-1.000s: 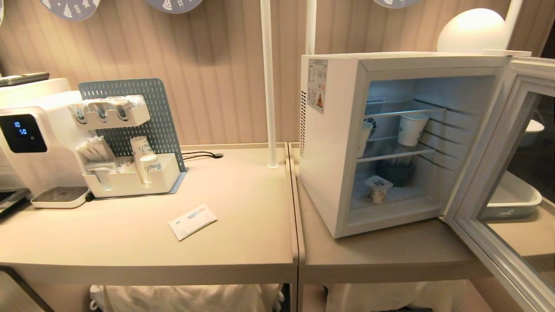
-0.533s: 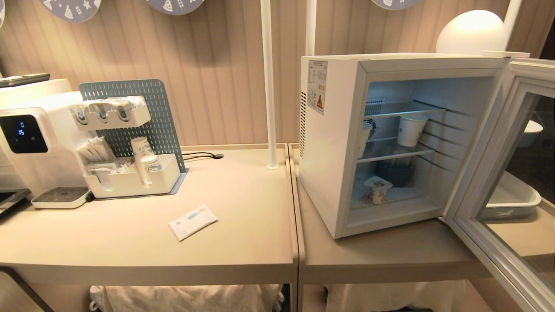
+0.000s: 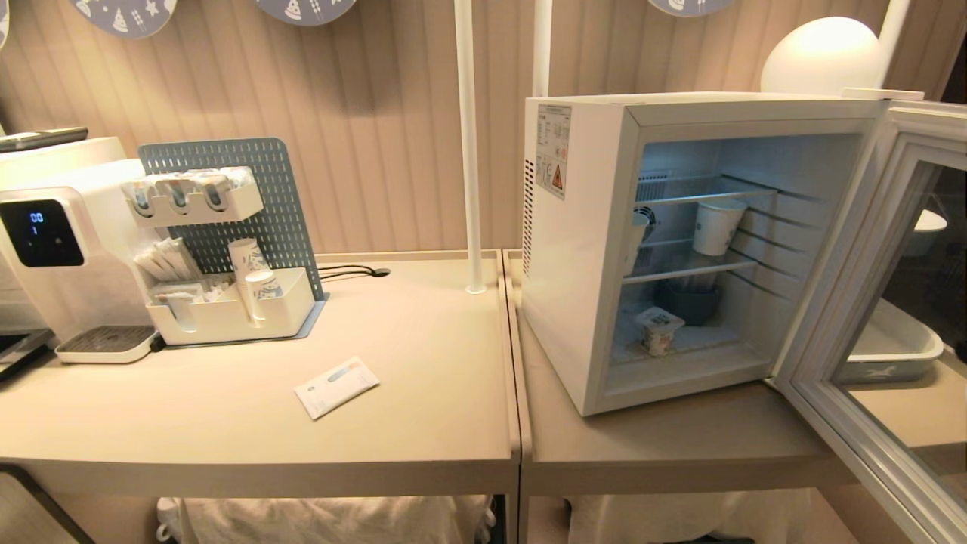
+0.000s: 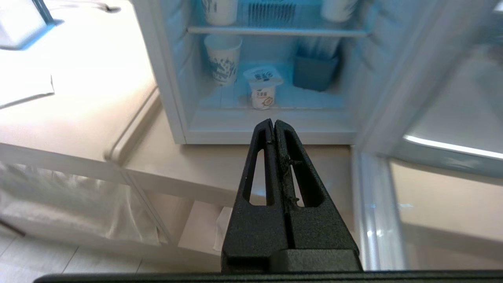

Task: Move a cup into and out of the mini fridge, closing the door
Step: Take the yoghurt out of the freezer

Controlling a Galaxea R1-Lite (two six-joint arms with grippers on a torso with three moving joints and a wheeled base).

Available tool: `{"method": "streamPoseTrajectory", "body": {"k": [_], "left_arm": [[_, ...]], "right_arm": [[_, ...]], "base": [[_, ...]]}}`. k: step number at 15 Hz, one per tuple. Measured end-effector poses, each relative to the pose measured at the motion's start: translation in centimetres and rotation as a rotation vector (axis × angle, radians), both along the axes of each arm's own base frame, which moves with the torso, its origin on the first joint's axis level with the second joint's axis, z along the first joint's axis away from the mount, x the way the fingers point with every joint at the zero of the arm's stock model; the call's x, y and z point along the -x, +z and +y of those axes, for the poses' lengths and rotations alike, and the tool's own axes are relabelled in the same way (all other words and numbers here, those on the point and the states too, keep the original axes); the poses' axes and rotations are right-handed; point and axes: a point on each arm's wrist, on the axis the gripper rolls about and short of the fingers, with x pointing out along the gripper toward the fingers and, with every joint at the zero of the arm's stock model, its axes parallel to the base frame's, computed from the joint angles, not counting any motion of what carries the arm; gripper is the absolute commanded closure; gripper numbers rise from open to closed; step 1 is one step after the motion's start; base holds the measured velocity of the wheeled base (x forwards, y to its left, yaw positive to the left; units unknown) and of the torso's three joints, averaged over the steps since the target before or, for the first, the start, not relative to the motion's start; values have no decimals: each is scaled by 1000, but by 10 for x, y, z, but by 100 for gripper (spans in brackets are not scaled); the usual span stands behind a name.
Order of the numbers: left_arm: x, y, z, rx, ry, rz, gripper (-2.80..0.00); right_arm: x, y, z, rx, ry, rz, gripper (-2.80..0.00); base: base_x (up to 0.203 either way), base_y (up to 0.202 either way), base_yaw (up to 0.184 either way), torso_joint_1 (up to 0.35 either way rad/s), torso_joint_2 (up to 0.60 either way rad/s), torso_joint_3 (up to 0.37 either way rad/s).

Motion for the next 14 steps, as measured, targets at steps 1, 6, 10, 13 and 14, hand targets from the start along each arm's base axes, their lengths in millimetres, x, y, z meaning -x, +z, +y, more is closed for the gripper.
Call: {"method": "streamPoseTrajectory", "body": {"k": [1, 6, 10, 13, 14], "left_arm": [[0, 0, 0, 0, 0, 0, 0], [0, 0, 0, 2, 0, -1, 0], [0, 0, 0, 2, 0, -1, 0], [0, 0, 0, 2, 0, -2, 0], [0, 0, 0, 2, 0, -1, 0]], "right_arm": [[-24, -7, 0, 0, 15, 36, -280], [-118, -69, 10, -1, 82, 123, -280], [-172, -122, 20, -4, 129, 135, -280], [-212, -156, 26, 6, 113, 125, -280], [-225, -165, 28, 10, 98, 126, -280]], "base": [[0, 0, 0, 0, 0, 0], [0, 0, 0, 0, 0, 0], [0, 0, 0, 0, 0, 0], [0, 0, 0, 0, 0, 0], [0, 0, 0, 0, 0, 0]]}}
